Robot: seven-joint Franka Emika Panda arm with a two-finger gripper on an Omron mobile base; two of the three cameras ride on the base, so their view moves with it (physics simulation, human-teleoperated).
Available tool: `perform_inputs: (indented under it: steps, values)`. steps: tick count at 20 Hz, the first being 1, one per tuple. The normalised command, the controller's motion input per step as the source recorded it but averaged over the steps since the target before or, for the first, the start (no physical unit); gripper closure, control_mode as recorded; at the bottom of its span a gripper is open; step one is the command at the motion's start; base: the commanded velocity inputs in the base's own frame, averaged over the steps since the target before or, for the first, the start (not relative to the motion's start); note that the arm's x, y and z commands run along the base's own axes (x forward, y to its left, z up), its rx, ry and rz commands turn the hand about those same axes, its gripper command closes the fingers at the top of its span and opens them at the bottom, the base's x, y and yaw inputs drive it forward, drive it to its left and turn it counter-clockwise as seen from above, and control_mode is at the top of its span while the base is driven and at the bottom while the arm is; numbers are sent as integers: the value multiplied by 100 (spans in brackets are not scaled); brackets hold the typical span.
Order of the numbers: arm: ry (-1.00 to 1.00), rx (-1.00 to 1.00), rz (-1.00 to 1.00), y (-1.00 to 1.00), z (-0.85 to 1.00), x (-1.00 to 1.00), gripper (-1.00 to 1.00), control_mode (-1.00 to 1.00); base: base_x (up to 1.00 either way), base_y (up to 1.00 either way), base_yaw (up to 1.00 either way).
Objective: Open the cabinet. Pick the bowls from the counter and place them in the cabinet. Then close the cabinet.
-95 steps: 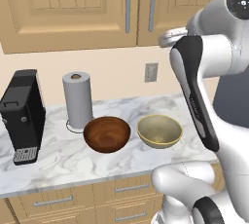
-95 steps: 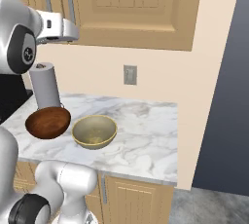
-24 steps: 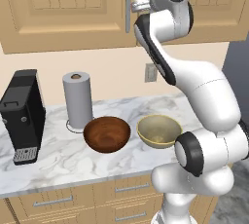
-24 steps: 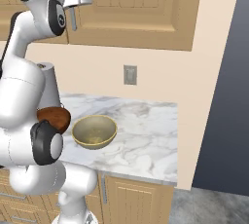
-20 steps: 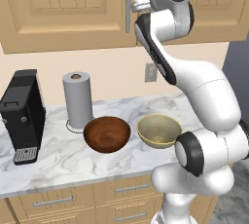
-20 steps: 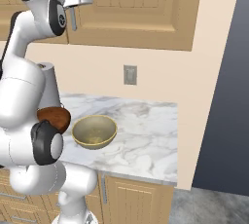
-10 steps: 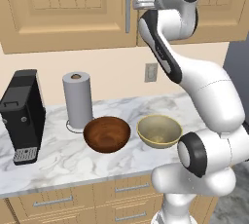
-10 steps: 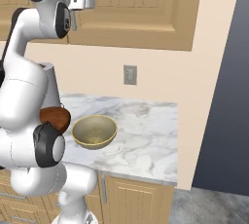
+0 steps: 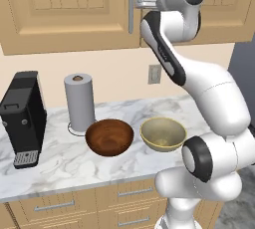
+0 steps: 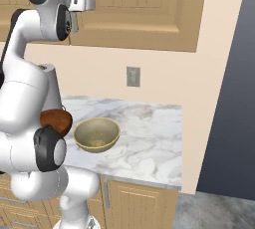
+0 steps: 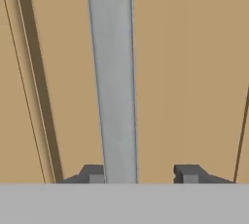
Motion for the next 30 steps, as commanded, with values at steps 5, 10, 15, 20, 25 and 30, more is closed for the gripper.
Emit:
perform_inputs:
  steps: [5, 10, 15, 20, 25, 30]
  values:
    - [0, 2, 3, 84, -83, 73, 100, -100, 0, 0, 0]
    - [4, 11, 9, 29, -69, 60, 100, -100, 0, 0, 0]
    - [-6, 8, 17, -34, -39, -63, 100, -100, 0, 0, 0]
    - [-23, 6, 16, -63, -21, -100, 100, -100, 0, 0, 0]
    - [-17, 9, 15, -92, -22, -100, 100, -100, 0, 0, 0]
    - [-1, 12, 14, -100, -25, -100, 100, -100, 0, 0, 0]
